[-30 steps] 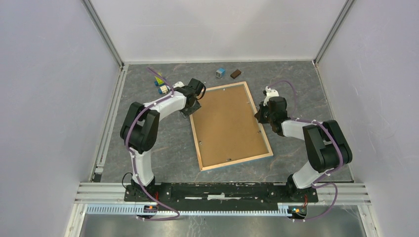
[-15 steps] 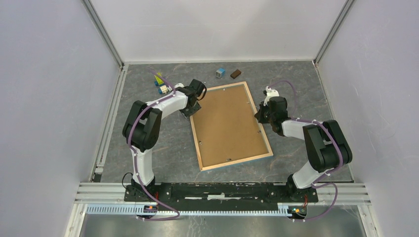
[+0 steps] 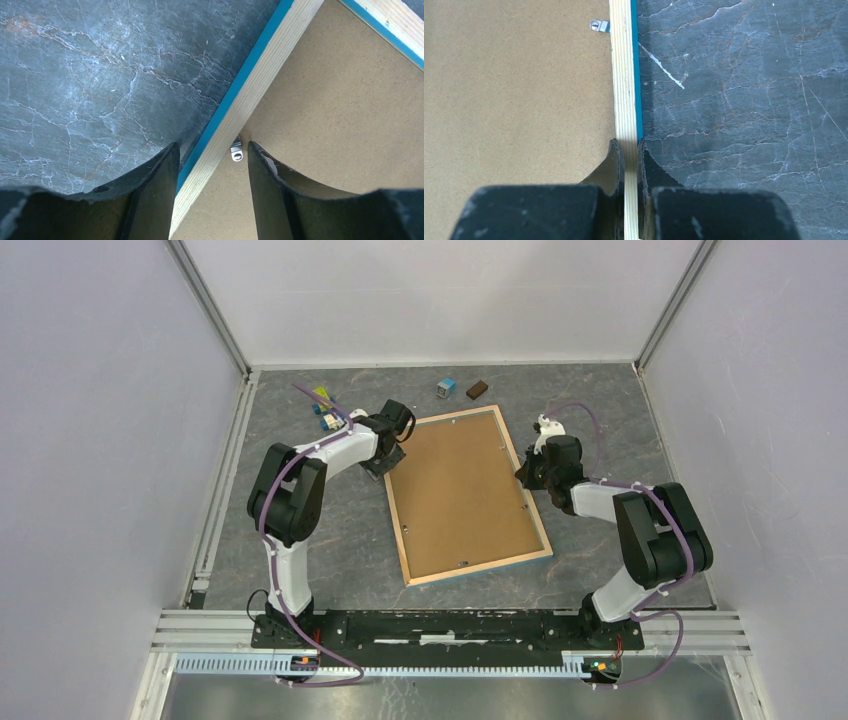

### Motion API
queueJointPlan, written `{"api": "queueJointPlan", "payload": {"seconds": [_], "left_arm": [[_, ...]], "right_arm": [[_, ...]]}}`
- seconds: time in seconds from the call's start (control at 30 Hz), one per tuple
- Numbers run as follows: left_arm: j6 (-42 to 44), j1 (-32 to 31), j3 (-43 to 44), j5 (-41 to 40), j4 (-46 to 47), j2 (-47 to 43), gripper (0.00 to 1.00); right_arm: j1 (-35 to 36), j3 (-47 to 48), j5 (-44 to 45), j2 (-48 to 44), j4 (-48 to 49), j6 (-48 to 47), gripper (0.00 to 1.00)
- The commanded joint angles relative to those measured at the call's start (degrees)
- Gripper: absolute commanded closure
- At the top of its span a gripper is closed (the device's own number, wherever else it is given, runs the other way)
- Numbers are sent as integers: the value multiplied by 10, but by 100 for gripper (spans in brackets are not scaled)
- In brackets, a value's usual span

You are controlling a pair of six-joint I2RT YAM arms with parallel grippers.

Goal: Put the photo into the frame

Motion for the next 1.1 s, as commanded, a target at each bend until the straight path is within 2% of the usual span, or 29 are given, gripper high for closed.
{"api": "queueJointPlan", "payload": {"seconds": [0.0, 0.37, 0.7, 0.87, 1.03, 1.07], "left_arm": [[-38, 3, -12, -27, -6, -2, 44], [-48, 0, -13, -28, -19, 19, 52], [-51, 0, -4, -20, -22, 39, 75], [-33, 1, -15, -20, -5, 32, 97], [39, 1, -58, -1, 84, 0, 97], [52, 1, -62, -1, 90, -9, 94]], "right_arm": [[-2, 3, 1, 28, -38, 22, 100], [-2, 5, -4, 32, -38, 23, 100], [-2, 3, -3, 28, -39, 21, 100], [-3, 5, -4, 27, -41, 21, 100], [-4, 2, 2, 27, -41, 20, 100], [-4, 2, 0, 29, -39, 21, 100]]}}
